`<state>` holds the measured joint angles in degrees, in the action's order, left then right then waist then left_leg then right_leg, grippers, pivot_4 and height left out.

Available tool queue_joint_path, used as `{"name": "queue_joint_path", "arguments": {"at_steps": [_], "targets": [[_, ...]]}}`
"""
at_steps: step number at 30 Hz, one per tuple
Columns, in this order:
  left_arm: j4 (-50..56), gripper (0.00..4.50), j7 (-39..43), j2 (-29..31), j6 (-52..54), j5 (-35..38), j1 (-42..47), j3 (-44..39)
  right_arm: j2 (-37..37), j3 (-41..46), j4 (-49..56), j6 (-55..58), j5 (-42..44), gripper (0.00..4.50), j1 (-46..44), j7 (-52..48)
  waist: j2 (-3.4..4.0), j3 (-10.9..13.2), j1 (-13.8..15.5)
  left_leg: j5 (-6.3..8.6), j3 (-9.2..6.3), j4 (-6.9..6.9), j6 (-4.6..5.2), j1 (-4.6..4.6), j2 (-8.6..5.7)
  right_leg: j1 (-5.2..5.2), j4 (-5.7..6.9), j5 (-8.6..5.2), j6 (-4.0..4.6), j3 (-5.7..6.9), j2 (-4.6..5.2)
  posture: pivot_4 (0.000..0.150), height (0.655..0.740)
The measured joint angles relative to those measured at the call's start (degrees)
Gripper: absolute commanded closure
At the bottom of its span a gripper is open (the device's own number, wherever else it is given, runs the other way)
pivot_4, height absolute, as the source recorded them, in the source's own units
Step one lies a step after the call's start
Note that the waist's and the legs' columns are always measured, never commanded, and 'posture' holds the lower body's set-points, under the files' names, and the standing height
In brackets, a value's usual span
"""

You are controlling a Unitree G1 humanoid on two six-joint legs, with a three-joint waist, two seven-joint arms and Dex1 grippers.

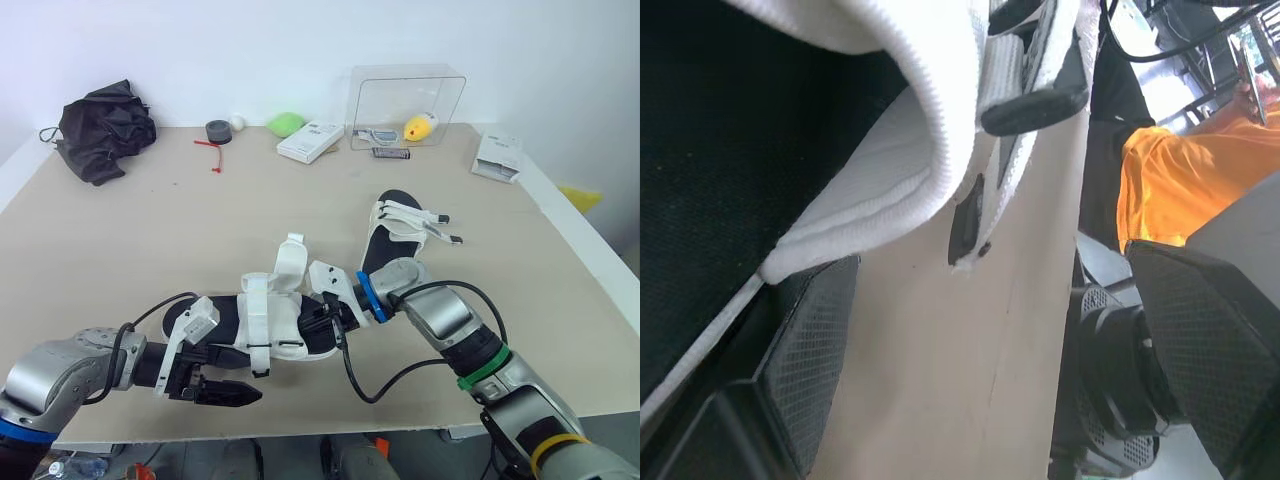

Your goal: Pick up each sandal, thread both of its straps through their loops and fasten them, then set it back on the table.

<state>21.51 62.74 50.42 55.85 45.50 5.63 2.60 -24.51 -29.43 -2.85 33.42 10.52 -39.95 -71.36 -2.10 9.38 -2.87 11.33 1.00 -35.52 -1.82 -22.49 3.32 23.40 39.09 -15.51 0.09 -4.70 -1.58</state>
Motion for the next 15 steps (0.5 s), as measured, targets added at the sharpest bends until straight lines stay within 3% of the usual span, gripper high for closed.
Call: {"name": "queue_joint_path", "arguments": {"at_steps": [3,4,6,10,11,12,15], "targets": [[0.6,0.08,-1.0,-1.5,-1.0,-0.6,0.1,0.8,-0.1,0.1,-0.1,0.0,0.0,4.5,0.0,0.0,0.0,0.0,0.0,-0.02,0.04,-0.03,-0.02,0.01,-0.02,-0.02,0.0,0.02,-0.05,-0.05,0.03,0.15,0.74],[1.1,0.32,-1.6,-2.9,-1.0,-0.6,0.2,1.2,-0.1,0.1,-0.1,0.0,0.0,4.5,0.0,0.0,0.0,0.0,0.0,-0.03,0.04,-0.04,-0.02,0.01,-0.04,-0.02,-0.01,0.03,-0.06,-0.06,0.05,0.15,0.74],[1.7,0.92,-2.9,-5.1,-0.8,-0.3,0.8,2.1,0.0,0.1,-0.1,0.0,0.0,4.5,0.0,0.1,-0.05,0.0,0.0,-0.03,0.05,-0.06,-0.02,0.0,-0.02,-0.03,-0.01,0.05,-0.1,-0.06,0.02,0.15,0.74],[3.3,2.91,-3.9,-5.9,-0.4,0.1,2.2,2.1,0.3,-0.1,0.0,0.0,0.0,4.5,0.0,0.1,-0.09,0.0,-0.1,-0.03,0.06,-0.01,-0.02,0.01,0.0,-0.01,0.0,0.07,-0.12,-0.08,-0.04,0.15,0.74],[3.8,3.17,-3.9,-5.9,-0.4,0.1,2.2,2.1,0.3,-0.2,0.1,0.0,0.0,4.5,0.0,0.0,-0.1,0.0,-0.1,-0.02,0.06,0.01,-0.03,0.01,0.0,-0.01,0.0,0.09,-0.14,-0.09,-0.05,0.15,0.74],[3.9,3.82,-3.8,-5.9,0.0,0.7,2.0,2.1,0.3,-0.2,0.2,0.0,0.0,4.5,0.0,-0.2,-0.1,0.0,-0.1,0.0,0.05,0.03,-0.06,0.01,0.0,0.0,0.0,0.11,-0.19,-0.08,-0.06,0.15,0.74],[4.0,4.44,-3.3,-4.2,0.9,1.5,1.4,2.1,0.3,-0.2,0.2,0.0,0.0,4.5,0.0,-0.2,-0.12,0.0,-0.1,0.01,0.02,0.05,-0.07,0.0,0.04,0.02,0.0,0.11,-0.19,-0.07,-0.11,0.15,0.74]]}}
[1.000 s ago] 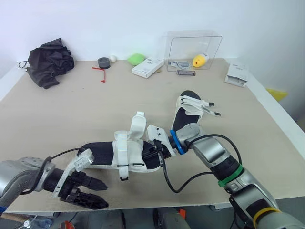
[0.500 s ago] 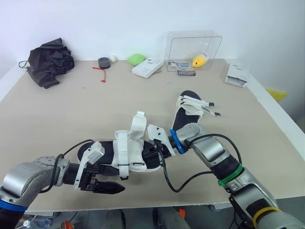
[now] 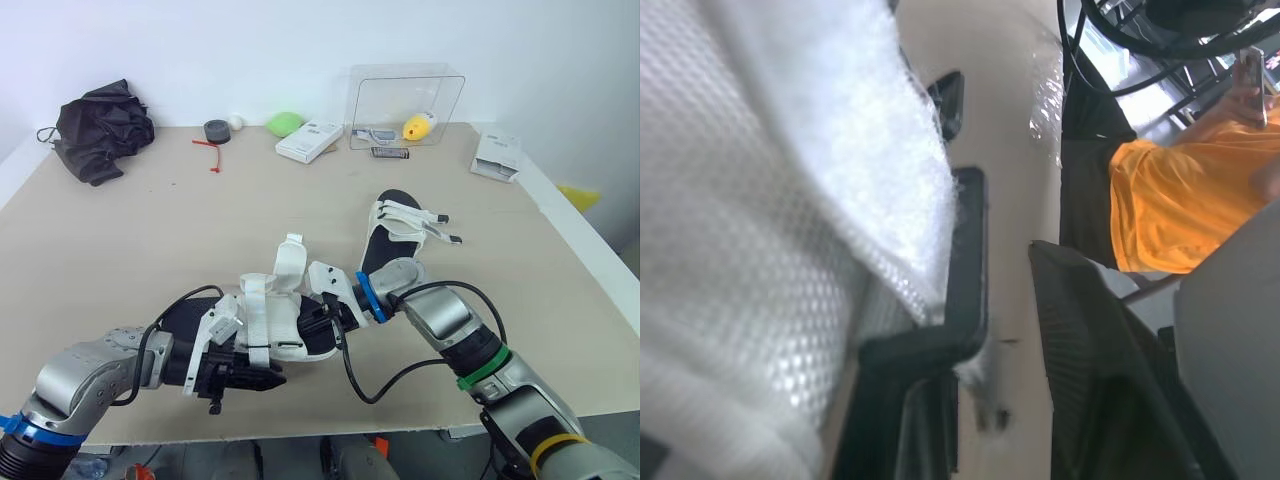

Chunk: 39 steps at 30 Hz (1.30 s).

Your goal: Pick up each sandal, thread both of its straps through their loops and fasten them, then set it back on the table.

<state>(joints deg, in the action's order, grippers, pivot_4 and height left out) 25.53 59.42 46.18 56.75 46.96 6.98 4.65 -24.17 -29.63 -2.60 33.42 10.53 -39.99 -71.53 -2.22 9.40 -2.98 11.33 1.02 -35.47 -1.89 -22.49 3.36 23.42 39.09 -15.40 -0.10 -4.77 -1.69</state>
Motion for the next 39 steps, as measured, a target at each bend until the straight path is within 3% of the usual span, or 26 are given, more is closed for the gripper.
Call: {"name": "queue_joint_path", "arguments": {"at_steps": [8,14,20,29,33,39], "targets": [[4.8,4.44,10.8,13.4,6.5,8.7,-0.5,-0.9,0.1,0.0,0.0,0.0,0.0,4.5,0.0,-0.2,-0.03,0.1,-0.1,0.05,0.0,0.05,-0.08,0.0,0.02,0.05,-0.02,-0.14,0.21,0.04,0.04,0.15,0.74],[5.0,4.44,8.8,11.5,11.5,20.1,5.1,-3.9,0.1,0.1,-0.1,0.0,0.0,4.5,0.0,-0.2,-0.07,0.1,0.0,0.04,0.0,0.03,-0.07,0.0,0.01,0.03,-0.02,-0.14,0.21,0.05,0.03,0.15,0.74],[-6.0,4.44,-8.2,2.1,15.6,35.3,11.4,-6.2,0.3,0.2,-0.1,0.0,0.0,4.5,0.0,-0.3,-0.18,0.1,-0.1,0.04,-0.09,0.03,-0.07,-0.01,0.05,0.0,-0.02,0.06,-0.13,0.08,-0.08,0.15,0.74],[-21.6,4.44,-36.9,-4.0,12.3,58.8,12.4,-6.8,0.2,0.3,-0.1,0.0,0.0,4.5,0.0,-0.1,-0.24,0.1,0.0,0.04,-0.16,-0.04,-0.09,-0.03,0.02,-0.06,-0.02,0.13,-0.2,0.08,0.03,0.15,0.74],[-25.0,4.44,-46.1,-6.6,10.4,63.7,13.3,-6.8,0.0,0.4,-0.1,0.0,0.0,4.5,0.2,0.0,-0.24,0.1,0.1,0.02,-0.15,-0.05,-0.11,0.0,-0.04,-0.09,-0.02,0.15,-0.21,0.07,-0.01,0.15,0.74],[-28.6,4.44,-55.9,-10.8,9.2,64.7,15.5,-6.8,0.2,0.5,-0.3,0.1,0.0,4.5,0.1,0.9,-0.26,0.1,0.1,-0.11,-0.19,-0.08,-0.3,0.0,-0.16,-0.11,-0.02,0.26,-0.28,0.03,0.01,0.15,0.74]]}}
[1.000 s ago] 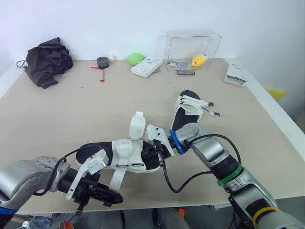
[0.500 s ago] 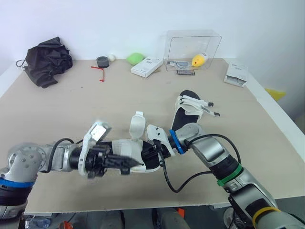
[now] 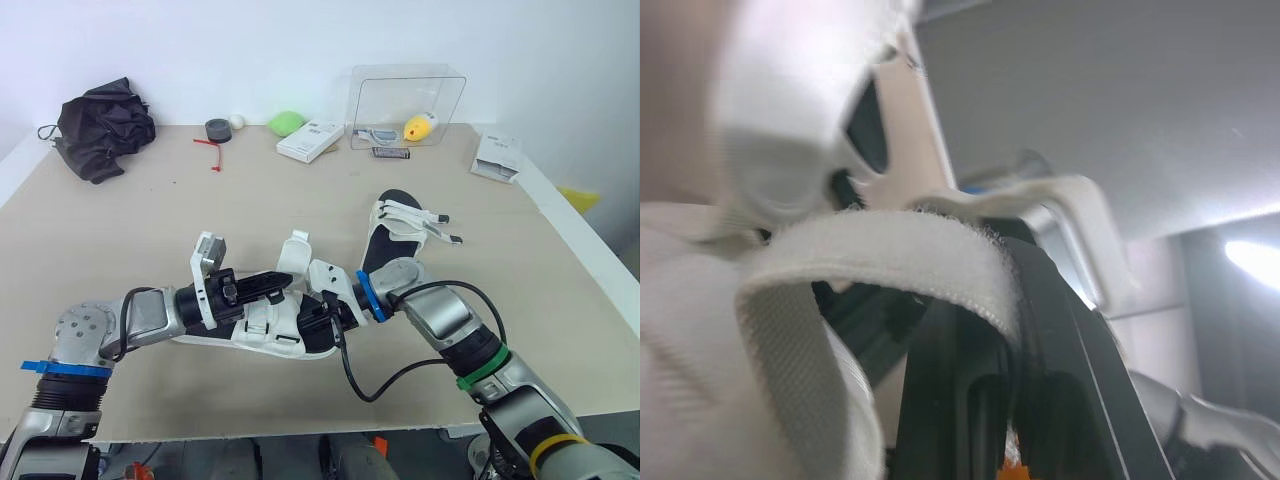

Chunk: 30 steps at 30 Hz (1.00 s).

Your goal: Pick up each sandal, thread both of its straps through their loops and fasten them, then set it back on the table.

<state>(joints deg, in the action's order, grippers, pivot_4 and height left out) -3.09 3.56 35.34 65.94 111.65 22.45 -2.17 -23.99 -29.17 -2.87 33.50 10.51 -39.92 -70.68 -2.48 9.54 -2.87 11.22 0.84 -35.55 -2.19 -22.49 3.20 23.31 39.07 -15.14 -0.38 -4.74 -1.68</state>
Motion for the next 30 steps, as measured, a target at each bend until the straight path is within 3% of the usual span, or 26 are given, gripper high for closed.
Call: {"name": "queue_joint_path", "arguments": {"at_steps": [6,9,15,17,30], "targets": [[-2.9,4.44,-7.0,-2.4,-0.3,0.4,1.6,0.1,-0.1,0.0,-0.2,0.0,-0.1,4.5,0.0,0.6,0.01,0.0,0.0,-0.1,-0.2,0.0,-0.11,0.05,-0.21,-0.04,0.0,-0.04,0.13,-0.04,0.03,0.15,0.74],[-4.8,3.55,-9.6,-3.7,-0.8,0.3,2.7,0.1,-0.1,0.0,-0.3,0.0,-0.1,4.5,0.0,0.9,0.0,0.0,0.0,-0.18,-0.36,-0.01,-0.13,0.07,-0.34,-0.07,0.0,-0.03,0.12,-0.08,0.05,0.15,0.74],[-5.3,0.64,-11.2,-5.1,-1.2,0.8,3.4,-0.7,-0.1,0.0,-0.2,0.0,-0.1,4.5,0.0,0.9,-0.01,-0.1,0.0,-0.21,-0.62,0.0,-0.17,0.07,-0.53,-0.07,-0.01,0.0,0.07,-0.14,0.06,0.15,0.74],[-5.8,0.05,-11.8,-5.7,-2.1,0.8,4.2,-1.5,-0.1,0.0,-0.2,0.0,-0.1,4.5,0.0,0.9,-0.01,-0.1,0.0,-0.2,-0.67,0.02,-0.18,0.07,-0.54,-0.07,-0.01,0.01,0.05,-0.12,0.05,0.15,0.74],[-12.1,0.05,-11.0,-8.4,-5.6,-1.5,6.0,-8.2,-0.1,0.0,0.0,0.0,-0.1,4.5,0.1,0.1,-0.03,-0.1,-0.1,-0.1,-0.74,0.07,-0.35,-0.01,-0.53,-0.02,-0.06,0.1,-0.13,-0.07,0.01,0.15,0.74]]}}
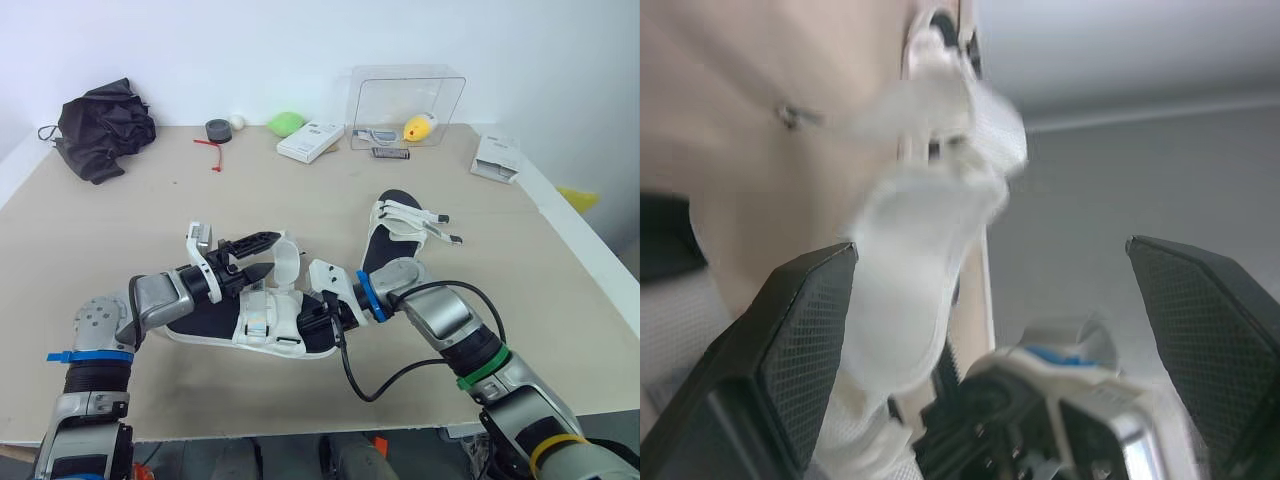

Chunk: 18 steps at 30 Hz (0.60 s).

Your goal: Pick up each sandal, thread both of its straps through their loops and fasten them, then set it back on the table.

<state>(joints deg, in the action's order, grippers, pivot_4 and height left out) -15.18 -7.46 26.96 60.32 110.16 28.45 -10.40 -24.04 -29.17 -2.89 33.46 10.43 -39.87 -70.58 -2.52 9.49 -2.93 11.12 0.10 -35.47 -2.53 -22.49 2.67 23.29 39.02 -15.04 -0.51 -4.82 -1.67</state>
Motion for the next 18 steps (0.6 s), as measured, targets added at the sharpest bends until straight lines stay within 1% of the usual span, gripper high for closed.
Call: {"name": "queue_joint_path", "arguments": {"at_steps": [7,13,18], "targets": [[-4.6,0.05,1.3,-1.9,-2.0,-5.8,5.9,-2.1,0.1,0.0,0.0,0.0,0.0,4.5,0.0,-0.1,-0.03,0.0,-0.1,0.01,-0.03,0.02,-0.01,-0.02,0.0,0.01,-0.04,0.0,-0.01,0.02,-0.04,0.15,0.74],[-13.8,0.05,1.3,-1.9,3.8,-16.4,12.6,0.4,0.3,0.1,-0.1,0.0,0.0,4.5,0.0,-0.1,-0.04,0.0,-0.2,0.01,-0.09,0.02,-0.02,-0.05,-0.01,0.01,-0.04,0.0,-0.01,0.07,-0.06,0.15,0.74],[-19.3,0.05,3.8,-4.8,6.6,-21.9,17.7,-0.8,0.4,0.1,0.0,0.0,0.0,4.5,0.1,-0.1,-0.06,0.0,-0.3,0.02,-0.14,0.04,-0.03,-0.09,-0.01,0.02,-0.06,0.0,-0.01,0.14,-0.05,0.15,0.74]]}}
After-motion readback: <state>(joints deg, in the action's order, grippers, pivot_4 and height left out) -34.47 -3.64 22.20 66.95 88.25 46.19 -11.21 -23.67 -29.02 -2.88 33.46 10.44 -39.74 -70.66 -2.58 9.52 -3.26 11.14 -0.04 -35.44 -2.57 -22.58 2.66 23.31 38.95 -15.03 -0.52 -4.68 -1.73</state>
